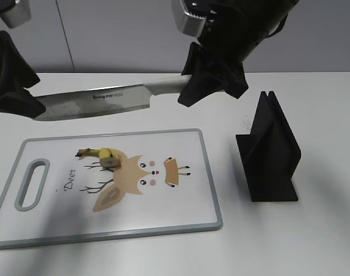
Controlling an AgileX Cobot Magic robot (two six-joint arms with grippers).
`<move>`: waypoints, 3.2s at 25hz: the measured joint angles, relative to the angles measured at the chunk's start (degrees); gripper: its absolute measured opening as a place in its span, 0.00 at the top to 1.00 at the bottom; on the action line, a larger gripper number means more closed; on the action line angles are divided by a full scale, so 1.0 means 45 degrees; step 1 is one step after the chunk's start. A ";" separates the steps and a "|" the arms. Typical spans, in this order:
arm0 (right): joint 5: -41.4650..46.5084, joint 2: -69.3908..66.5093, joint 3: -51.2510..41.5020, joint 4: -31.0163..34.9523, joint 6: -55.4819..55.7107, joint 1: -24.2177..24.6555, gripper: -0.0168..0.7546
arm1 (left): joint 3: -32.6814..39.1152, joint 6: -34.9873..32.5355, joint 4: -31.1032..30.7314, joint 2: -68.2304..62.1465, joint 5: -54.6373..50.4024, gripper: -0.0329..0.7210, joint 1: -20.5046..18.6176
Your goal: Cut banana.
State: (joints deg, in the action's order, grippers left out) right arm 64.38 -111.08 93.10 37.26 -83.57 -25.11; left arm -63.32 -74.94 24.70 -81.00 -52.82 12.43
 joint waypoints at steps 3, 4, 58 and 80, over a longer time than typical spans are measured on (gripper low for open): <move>0.0000 -0.0368 0.0054 0.0265 -0.0012 0.0000 0.75 | 0.0000 0.0000 0.0000 -0.0309 0.0065 0.22 0.0000; -0.0018 -0.0464 0.0064 0.0311 -0.0022 0.0000 0.75 | 0.0000 0.0000 0.0012 -0.0357 0.0140 0.25 0.0000; -0.1365 -0.2859 0.0451 -0.0793 0.4250 -0.0189 0.65 | 0.2945 -0.0541 0.1023 -0.2522 0.5561 0.91 0.0792; -0.0878 -0.3956 0.1945 -0.0928 0.4175 -0.0142 0.65 | 0.2917 -0.0366 0.0548 -0.3181 0.6173 0.92 0.0769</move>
State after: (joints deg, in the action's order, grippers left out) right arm 60.43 -128.88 101.85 33.09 -64.78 -25.75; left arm -50.19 -76.59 27.17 -95.31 -25.04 15.89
